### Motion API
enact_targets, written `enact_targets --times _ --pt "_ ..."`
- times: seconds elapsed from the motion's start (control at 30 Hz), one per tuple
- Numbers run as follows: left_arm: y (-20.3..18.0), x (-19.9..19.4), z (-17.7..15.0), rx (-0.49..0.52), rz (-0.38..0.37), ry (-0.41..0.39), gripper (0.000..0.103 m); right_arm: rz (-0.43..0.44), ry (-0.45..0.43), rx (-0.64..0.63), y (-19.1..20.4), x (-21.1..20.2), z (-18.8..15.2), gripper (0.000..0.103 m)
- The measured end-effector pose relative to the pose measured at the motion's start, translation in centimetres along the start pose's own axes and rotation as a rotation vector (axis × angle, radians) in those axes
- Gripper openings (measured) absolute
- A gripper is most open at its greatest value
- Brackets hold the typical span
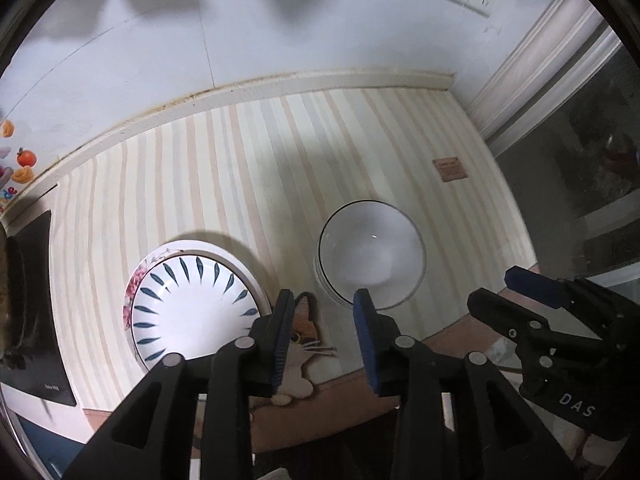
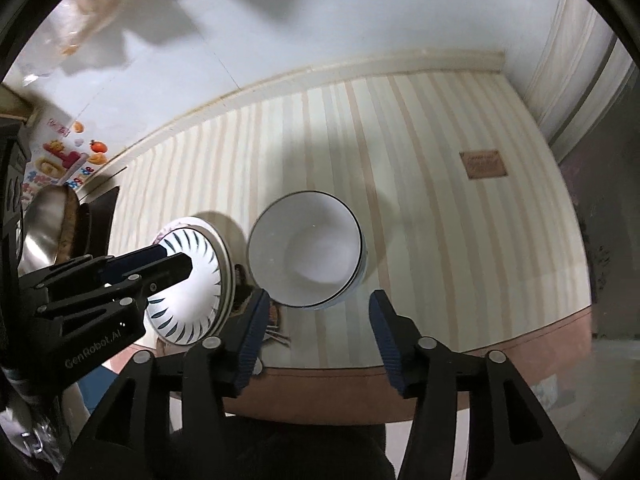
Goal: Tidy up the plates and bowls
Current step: 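Move both tools to opposite sides of the bowl stack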
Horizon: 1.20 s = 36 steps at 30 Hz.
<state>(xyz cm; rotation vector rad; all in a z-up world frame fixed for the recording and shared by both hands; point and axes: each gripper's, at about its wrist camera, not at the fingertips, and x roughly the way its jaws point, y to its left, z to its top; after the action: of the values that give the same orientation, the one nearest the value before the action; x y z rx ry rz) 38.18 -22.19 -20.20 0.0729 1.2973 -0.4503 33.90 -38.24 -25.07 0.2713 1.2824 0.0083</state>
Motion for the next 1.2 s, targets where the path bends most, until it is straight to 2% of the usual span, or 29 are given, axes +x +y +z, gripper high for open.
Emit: enact_targets --times 0.13,0.2,0.3,0.33,0.5,0.63,0.73,0.97,1.1,1.2 --pt "0.2 -2.2 -0.6 -0.004 -0.018 -0.025 0.040 0.004 -0.028 -0.002 0.8 -2.6 -1.0 0.061" --pt "0.2 -3.2 -1.0 -0.004 -0.028 -0.029 0.045 0.001 -0.045 -0.006 1.2 -3.6 -1.4 0.068" --pt "0.0 -4.1 -1.6 0.004 -0.033 -0.042 0.082 -0.006 -0.070 -0.020 1.8 -5.3 -2.0 0.079" --pt "0.0 -4.4 -1.8 0.001 -0.037 -0.047 0.084 -0.015 -0.081 -0.026 2.0 -6.0 -2.2 0.080" --pt "0.1 -6.0 -2.1 -0.011 -0.044 -0.076 0.087 -0.039 -0.102 -0.031 2.3 -7.8 -2.5 0.090" --pt "0.2 -7.3 -2.1 -0.015 -0.048 -0.113 0.089 -0.059 -0.125 -0.024 2.0 -8.7 -2.4 0.092" --pt "0.3 -7.8 -2.1 -0.015 -0.044 -0.135 0.098 -0.061 -0.139 -0.010 1.6 -9.2 -2.4 0.094" --pt "0.2 -7.6 -1.8 -0.022 -0.053 -0.146 0.100 -0.060 -0.148 -0.003 1.2 -9.7 -2.1 0.095" --pt "0.4 -5.9 -1.1 -0.045 -0.081 -0.121 0.101 -0.023 -0.153 0.002 0.9 -9.0 -2.0 0.098" --pt "1.0 -3.1 0.1 -0.062 -0.089 -0.111 0.101 0.061 -0.152 0.034 -0.4 -7.5 -1.5 0.100"
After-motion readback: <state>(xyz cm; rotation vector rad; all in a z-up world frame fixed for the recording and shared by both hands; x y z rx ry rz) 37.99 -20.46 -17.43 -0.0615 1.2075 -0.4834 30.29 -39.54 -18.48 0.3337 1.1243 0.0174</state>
